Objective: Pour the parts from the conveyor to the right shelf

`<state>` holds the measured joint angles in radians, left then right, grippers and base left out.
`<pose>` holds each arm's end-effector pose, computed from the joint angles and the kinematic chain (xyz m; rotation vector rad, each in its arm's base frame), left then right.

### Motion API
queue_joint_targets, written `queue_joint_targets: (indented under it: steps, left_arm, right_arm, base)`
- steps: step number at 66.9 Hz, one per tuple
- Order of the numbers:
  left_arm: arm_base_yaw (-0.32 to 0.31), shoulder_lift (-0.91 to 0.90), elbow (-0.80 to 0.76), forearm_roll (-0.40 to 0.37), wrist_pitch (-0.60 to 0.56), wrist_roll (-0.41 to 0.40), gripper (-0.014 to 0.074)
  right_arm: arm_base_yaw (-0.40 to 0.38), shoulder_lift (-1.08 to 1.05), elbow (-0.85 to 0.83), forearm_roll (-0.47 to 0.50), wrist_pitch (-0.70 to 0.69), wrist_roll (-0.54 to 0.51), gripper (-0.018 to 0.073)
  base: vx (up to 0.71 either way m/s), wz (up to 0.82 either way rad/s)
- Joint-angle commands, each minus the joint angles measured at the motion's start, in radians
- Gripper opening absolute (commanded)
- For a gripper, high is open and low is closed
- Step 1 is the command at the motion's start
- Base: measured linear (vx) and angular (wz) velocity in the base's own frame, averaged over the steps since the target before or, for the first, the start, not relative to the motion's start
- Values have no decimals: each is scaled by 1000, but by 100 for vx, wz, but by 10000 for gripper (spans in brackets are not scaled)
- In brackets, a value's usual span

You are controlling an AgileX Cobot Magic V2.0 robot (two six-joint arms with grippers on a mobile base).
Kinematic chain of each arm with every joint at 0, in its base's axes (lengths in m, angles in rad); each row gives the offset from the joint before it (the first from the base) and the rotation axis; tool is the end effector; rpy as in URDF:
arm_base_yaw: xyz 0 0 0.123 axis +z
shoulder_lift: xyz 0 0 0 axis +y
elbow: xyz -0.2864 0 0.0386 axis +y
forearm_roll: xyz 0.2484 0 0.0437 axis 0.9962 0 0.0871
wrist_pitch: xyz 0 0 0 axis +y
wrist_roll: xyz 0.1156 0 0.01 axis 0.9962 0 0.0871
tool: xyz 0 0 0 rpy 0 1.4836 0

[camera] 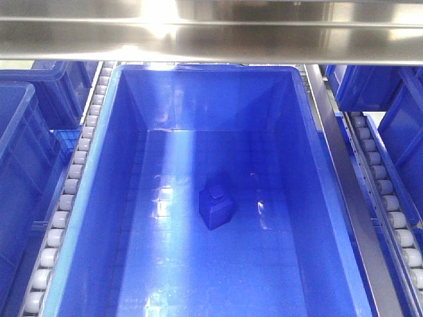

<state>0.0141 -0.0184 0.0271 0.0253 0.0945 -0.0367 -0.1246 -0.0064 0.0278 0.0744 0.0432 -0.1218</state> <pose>0.0777 0.0014 0.1959 -0.0222 1.5866 0.0039 0.0781 -0.0094 0.2007 0.0572 1.5485 -0.1337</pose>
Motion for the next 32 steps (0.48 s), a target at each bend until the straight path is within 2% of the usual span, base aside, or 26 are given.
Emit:
queue_joint_targets:
  steps: [1,32]
  left_arm:
    - [2,-6,-25,-6,-72,-7,-6]
    - [2,-6,-25,-6,-72,-7,-6]
  right_arm:
    - [-7,10,10,-7,-71,1,-9]
    - [-7,10,10,-7,-71,1,-9]
  base:
    - [0,0]
    - [0,0]
